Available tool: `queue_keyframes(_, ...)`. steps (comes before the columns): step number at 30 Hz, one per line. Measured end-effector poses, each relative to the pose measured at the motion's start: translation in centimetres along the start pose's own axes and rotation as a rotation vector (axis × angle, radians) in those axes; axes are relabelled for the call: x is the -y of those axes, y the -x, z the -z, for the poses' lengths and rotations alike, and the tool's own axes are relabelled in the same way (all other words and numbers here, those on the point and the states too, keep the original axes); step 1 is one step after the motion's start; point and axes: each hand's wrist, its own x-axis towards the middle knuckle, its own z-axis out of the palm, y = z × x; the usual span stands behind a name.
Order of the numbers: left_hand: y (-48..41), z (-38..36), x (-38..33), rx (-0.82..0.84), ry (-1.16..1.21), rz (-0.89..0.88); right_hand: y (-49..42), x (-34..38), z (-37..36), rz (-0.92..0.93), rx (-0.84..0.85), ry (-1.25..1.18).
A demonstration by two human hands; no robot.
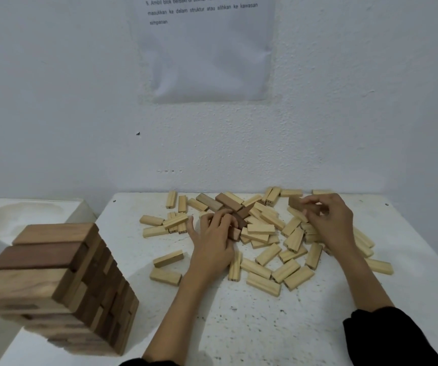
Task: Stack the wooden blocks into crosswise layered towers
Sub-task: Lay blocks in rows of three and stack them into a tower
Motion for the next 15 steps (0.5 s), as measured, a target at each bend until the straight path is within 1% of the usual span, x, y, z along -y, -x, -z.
queue_keyframes(3, -0.1, 0.1, -0.3, -0.003, -0.039, 0.012, -0.2, 1.8, -0.3, 0.089, -0.042, -0.105)
queue_keyframes(5, -0.1, 0.0, -0.3, -0.024, -0.062, 0.005, -0.6, 2.6, -1.0, 0.207, -0.038, -0.071)
queue_keyframes(8, -0.1, -0.3, 0.1, -0.052, -0.099, 0.001, -0.9, 3.0, -3.0, 0.394, 0.056, 0.125)
queue_keyframes(13, -0.2, -0.5, -0.2, -0.163, -0.072, 0.066, -1.4, 2.8, -6.0, 0.594, 0.113, 0.435)
queue_keyframes(15, -0.2, -0.4, -0.2, -0.135, -0.057, 0.113, -1.9, 2.8, -6.1, 0.643, 0.14, 0.493)
